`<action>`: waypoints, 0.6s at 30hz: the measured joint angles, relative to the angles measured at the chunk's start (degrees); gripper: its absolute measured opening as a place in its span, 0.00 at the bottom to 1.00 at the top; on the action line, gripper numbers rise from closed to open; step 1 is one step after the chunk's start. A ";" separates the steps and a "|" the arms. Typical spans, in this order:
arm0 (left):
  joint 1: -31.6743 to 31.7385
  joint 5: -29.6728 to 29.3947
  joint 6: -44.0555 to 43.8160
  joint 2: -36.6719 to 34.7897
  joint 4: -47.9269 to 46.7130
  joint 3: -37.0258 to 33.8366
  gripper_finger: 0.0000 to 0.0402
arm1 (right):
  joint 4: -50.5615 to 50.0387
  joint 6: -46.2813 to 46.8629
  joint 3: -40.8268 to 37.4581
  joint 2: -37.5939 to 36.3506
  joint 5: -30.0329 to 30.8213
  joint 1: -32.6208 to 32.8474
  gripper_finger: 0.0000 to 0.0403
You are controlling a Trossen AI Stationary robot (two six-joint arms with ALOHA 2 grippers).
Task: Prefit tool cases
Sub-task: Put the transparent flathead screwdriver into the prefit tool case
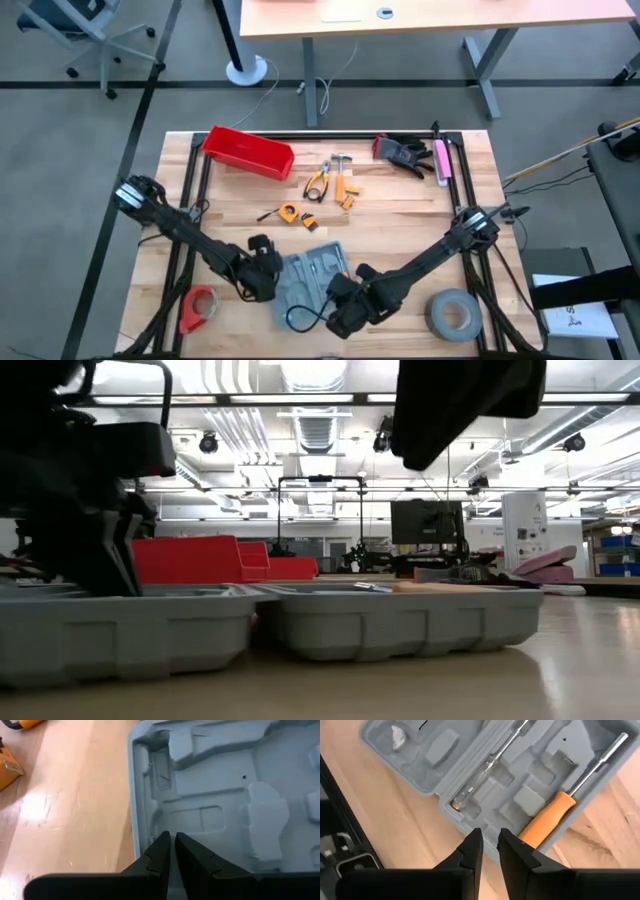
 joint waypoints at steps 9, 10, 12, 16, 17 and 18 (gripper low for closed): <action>4.64 4.53 5.95 -6.55 15.22 -10.41 0.09 | 0.86 5.99 0.02 0.08 2.30 0.13 0.11; 5.05 5.11 6.61 -7.12 15.91 -11.01 0.09 | 1.23 6.28 0.02 0.10 2.84 0.13 0.11; 5.47 5.59 7.69 -8.34 16.43 -11.85 0.09 | 1.47 7.52 0.02 0.10 3.66 0.07 0.11; 5.56 6.12 8.33 -10.96 16.30 -11.83 0.09 | 1.47 8.30 0.02 0.12 4.56 -0.13 0.10; 5.56 6.84 8.35 -11.48 16.09 -11.53 0.09 | 1.47 8.28 0.02 0.12 4.59 -0.22 0.10; 5.55 7.41 8.31 -11.90 15.81 -11.21 0.09 | 1.44 8.11 0.02 0.12 4.70 -0.35 0.09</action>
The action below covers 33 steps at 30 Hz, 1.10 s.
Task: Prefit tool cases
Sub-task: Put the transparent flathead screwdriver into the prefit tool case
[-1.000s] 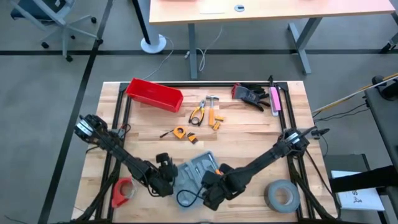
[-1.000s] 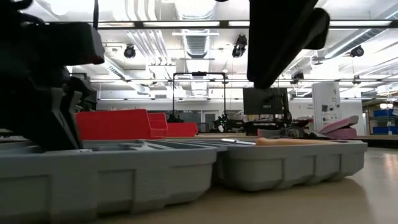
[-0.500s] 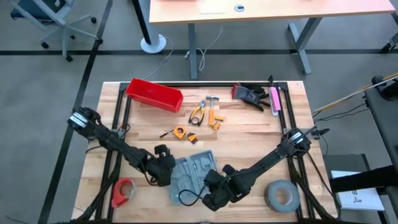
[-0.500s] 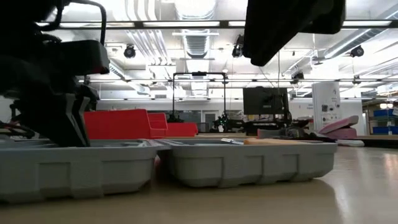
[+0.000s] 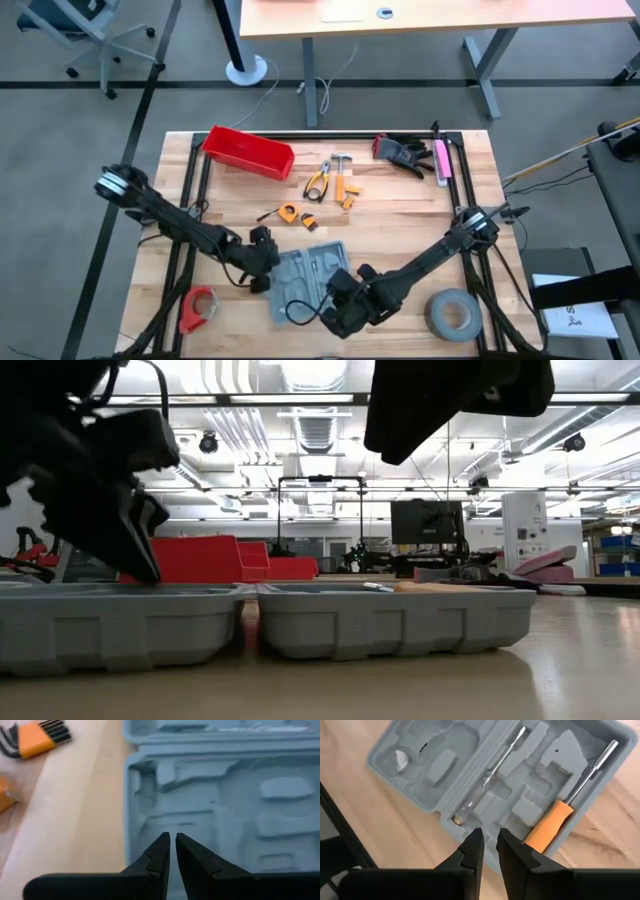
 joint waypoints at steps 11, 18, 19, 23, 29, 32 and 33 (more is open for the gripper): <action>-0.19 7.53 -4.76 -0.45 -7.65 5.98 0.09 | -0.88 -15.87 -1.28 0.02 1.29 -0.73 0.11; -2.52 10.13 -10.42 -0.47 -7.52 6.48 0.09 | -0.29 -24.05 -8.08 0.13 0.72 -0.53 0.08; -3.05 10.13 -11.15 -0.47 -7.54 6.44 0.09 | 0.65 -25.05 -9.08 0.15 0.71 -0.41 0.08; -5.53 10.44 -14.17 -0.47 -7.63 6.25 0.09 | 3.10 -26.61 -11.21 0.15 0.58 -0.24 0.08; -8.00 11.25 -17.43 -0.49 -7.89 5.62 0.09 | 6.22 -29.83 -11.39 0.55 -2.24 0.12 0.08; -8.14 11.12 -18.43 -0.49 -8.02 4.63 0.09 | 7.62 -29.97 -11.39 0.85 -4.02 0.47 0.08; -8.14 11.00 -18.80 -0.49 -7.98 4.35 0.09 | 7.60 -29.97 -11.39 1.03 -4.81 0.68 0.08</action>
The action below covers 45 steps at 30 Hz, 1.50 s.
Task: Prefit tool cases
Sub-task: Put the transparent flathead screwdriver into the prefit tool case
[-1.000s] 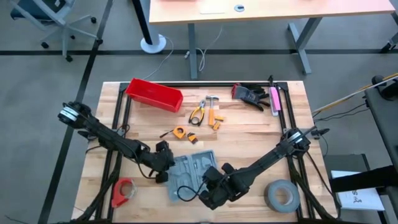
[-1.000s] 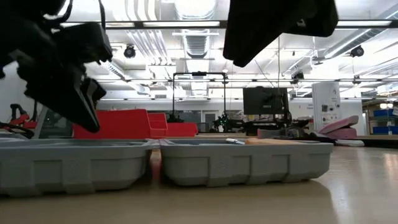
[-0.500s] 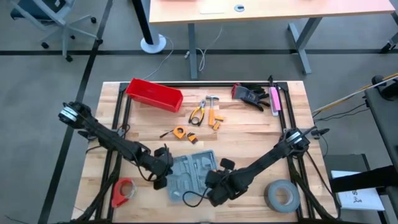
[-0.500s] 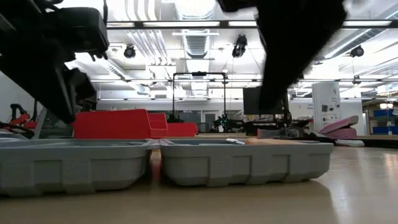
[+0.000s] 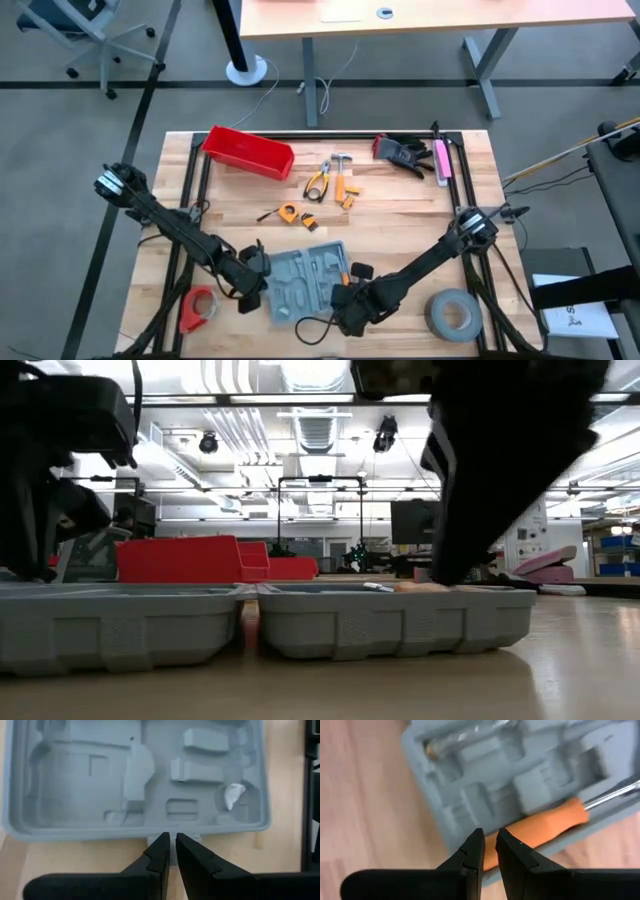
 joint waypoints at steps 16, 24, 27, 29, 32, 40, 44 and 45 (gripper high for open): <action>-0.09 -0.19 1.40 -0.04 0.09 0.09 0.09 | 7.99 8.94 2.43 2.31 -8.15 2.93 0.07; -0.13 -0.98 2.23 -0.04 1.51 0.37 0.09 | 7.97 7.61 4.80 2.20 -3.02 1.13 0.07; -0.56 -3.14 4.90 -0.08 1.68 1.54 0.09 | 7.86 4.80 4.87 2.35 -3.01 -0.23 0.10; -1.57 -6.53 7.42 -0.14 2.20 2.89 0.09 | 7.99 2.68 4.87 2.35 -2.68 -0.90 0.14; -3.80 -12.06 11.27 -0.48 2.37 5.12 0.09 | 7.81 -1.26 4.87 2.35 -0.69 -1.48 0.19; -8.47 -18.62 12.57 -4.27 2.03 6.11 0.09 | 6.55 -3.68 4.85 2.35 1.03 -1.87 0.29; -9.83 -19.25 12.09 -7.84 2.05 6.06 0.09 | 6.78 -4.58 4.85 2.35 -0.31 -1.87 0.34; -10.05 -19.43 12.08 -8.80 2.00 6.06 0.09 | 6.78 -4.65 4.85 2.35 -0.56 -1.87 0.35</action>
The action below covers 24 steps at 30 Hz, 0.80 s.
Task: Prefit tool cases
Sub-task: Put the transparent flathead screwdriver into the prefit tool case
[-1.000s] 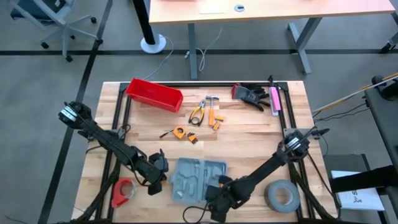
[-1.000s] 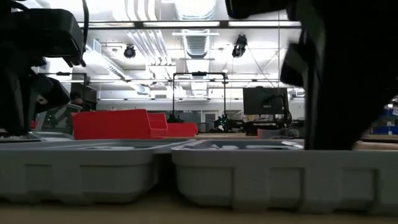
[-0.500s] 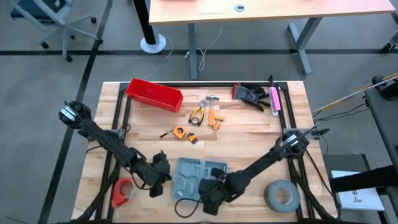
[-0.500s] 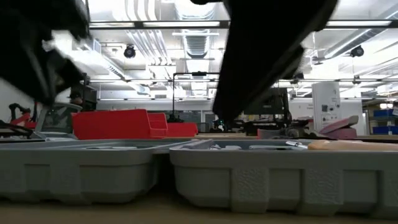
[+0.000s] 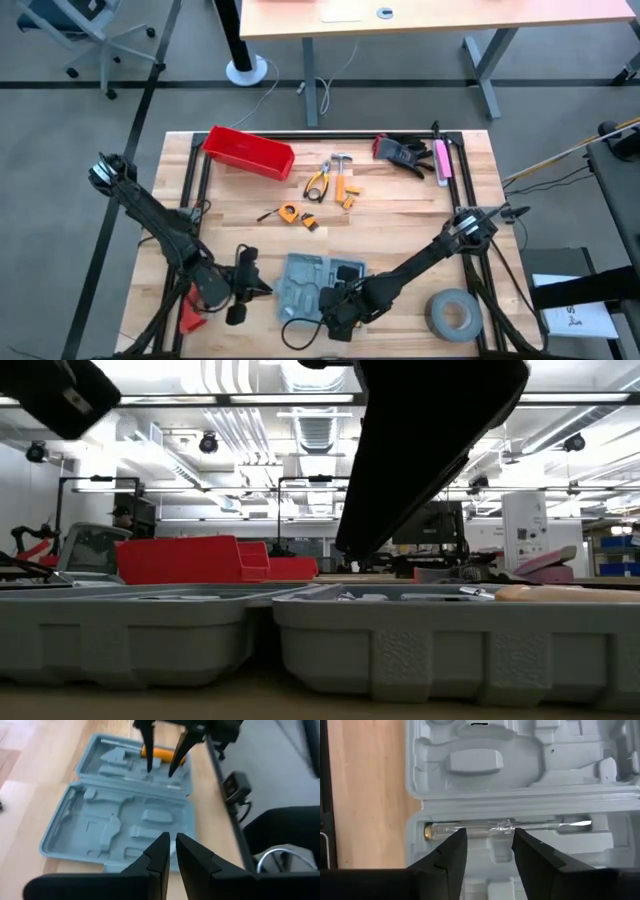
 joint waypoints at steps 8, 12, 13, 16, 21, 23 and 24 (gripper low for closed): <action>-0.27 -1.86 1.93 -7.87 -0.57 -0.04 0.09 | -0.04 -0.51 0.00 0.00 -0.43 -0.77 0.41; -0.27 -2.40 3.05 -11.47 -1.60 -0.04 0.09 | -0.05 -0.30 0.00 0.00 -3.30 -1.75 0.41; -0.27 -2.89 3.11 -12.30 -2.14 -0.04 0.09 | -0.07 0.11 0.00 0.00 -4.46 -2.08 0.40; -0.27 -3.28 2.82 -14.72 -4.96 -0.07 0.09 | -0.53 0.83 0.00 0.00 -7.63 -3.10 0.39; -0.27 -3.35 2.37 -17.60 -7.16 -0.07 0.09 | -1.17 1.00 0.00 -0.02 -9.94 -4.37 0.37; -0.27 -3.35 1.99 -18.79 -8.09 -0.07 0.09 | -1.88 1.17 0.42 -0.02 -11.67 -5.00 0.36; -0.27 -3.34 1.70 -19.38 -8.56 -0.07 0.09 | -1.94 1.17 0.75 -0.02 -12.71 -5.31 0.36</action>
